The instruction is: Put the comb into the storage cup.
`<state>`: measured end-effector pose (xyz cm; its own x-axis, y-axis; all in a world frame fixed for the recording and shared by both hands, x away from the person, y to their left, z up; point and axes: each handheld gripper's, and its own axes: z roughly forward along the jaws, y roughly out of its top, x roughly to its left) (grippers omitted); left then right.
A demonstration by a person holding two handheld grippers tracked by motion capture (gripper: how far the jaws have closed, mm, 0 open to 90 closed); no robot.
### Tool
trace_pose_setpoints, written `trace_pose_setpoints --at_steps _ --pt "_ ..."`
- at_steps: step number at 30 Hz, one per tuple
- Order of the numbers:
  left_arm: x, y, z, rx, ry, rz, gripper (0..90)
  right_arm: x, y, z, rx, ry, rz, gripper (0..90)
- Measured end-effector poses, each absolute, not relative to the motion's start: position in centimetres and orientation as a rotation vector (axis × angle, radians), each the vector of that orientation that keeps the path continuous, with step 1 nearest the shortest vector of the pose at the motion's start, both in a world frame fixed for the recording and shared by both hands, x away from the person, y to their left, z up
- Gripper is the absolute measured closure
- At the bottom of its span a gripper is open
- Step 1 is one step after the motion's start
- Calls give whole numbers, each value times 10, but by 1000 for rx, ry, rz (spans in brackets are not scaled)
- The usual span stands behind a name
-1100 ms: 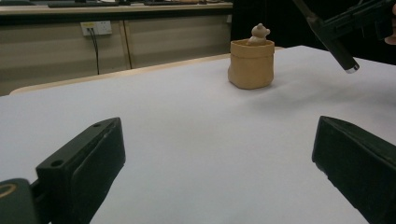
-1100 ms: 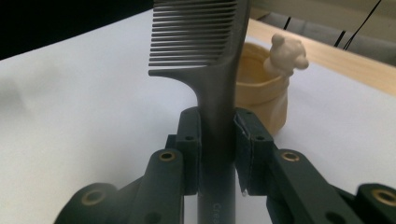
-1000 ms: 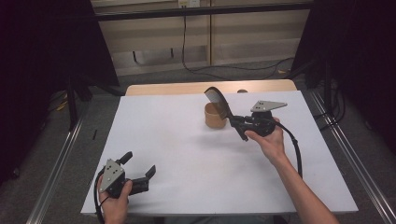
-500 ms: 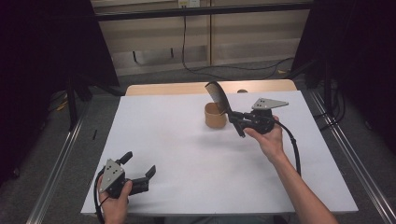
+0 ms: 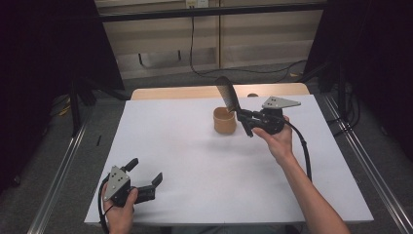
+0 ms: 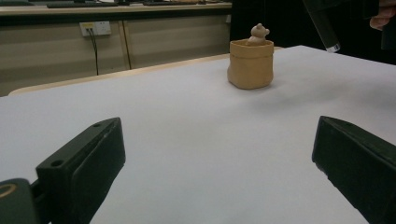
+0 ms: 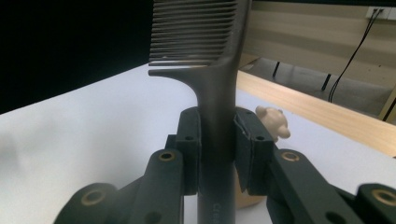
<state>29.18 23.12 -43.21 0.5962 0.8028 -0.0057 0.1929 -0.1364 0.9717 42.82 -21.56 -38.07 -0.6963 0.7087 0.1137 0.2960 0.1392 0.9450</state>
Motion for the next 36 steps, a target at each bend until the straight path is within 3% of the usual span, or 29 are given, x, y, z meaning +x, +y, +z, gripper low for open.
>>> trace_pose_setpoints --at_steps 36 --pt "292 231 -432 1662 833 649 27 459 -190 -353 914 1967 1663 734"
